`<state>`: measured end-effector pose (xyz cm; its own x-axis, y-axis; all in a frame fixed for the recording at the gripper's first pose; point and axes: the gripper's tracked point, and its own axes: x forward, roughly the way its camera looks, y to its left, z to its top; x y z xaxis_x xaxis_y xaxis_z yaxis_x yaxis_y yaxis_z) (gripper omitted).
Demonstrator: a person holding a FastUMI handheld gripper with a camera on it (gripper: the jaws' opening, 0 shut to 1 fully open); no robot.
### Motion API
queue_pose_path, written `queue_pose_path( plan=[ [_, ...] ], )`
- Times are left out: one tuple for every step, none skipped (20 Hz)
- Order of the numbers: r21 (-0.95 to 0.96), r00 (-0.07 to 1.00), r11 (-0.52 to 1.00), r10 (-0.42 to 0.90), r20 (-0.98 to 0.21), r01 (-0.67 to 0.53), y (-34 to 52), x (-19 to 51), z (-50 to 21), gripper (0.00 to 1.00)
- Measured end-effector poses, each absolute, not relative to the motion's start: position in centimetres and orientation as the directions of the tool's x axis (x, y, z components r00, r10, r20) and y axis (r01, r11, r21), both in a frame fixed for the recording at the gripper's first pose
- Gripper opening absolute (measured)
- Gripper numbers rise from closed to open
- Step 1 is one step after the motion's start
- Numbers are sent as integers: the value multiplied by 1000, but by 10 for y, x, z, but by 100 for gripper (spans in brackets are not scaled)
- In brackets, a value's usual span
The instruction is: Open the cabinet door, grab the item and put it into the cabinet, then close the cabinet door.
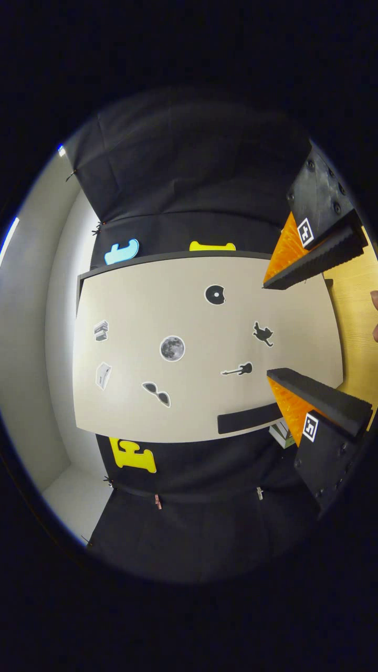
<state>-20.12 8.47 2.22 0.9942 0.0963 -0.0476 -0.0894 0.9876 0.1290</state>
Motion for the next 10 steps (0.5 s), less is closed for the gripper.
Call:
queue_pose_path(
  plan=[
    [130,994,988,95,-47,-88,84,-201,22,98],
    [132,994,988,94,-48,-87,84,-201,22,98],
    [135,994,987,95,-47,-87,84,-201,23,98],
    [139,994,986,96,-46,-89,84,-201,23,98],
    [140,994,986,97,-45,-90,84,-201,24,98],
    [137,994,986,97,-45,-90,84,-202,25,98],
    [134,994,987,97,-43,-91,83,-202,26,98],
    [132,994,987,98,-41,-92,84,-203,27,98],
    [126,995,988,97,-38,-92,84,-203,27,98],
    [119,995,989,97,-35,-92,84,-203,28,98]
  ],
)
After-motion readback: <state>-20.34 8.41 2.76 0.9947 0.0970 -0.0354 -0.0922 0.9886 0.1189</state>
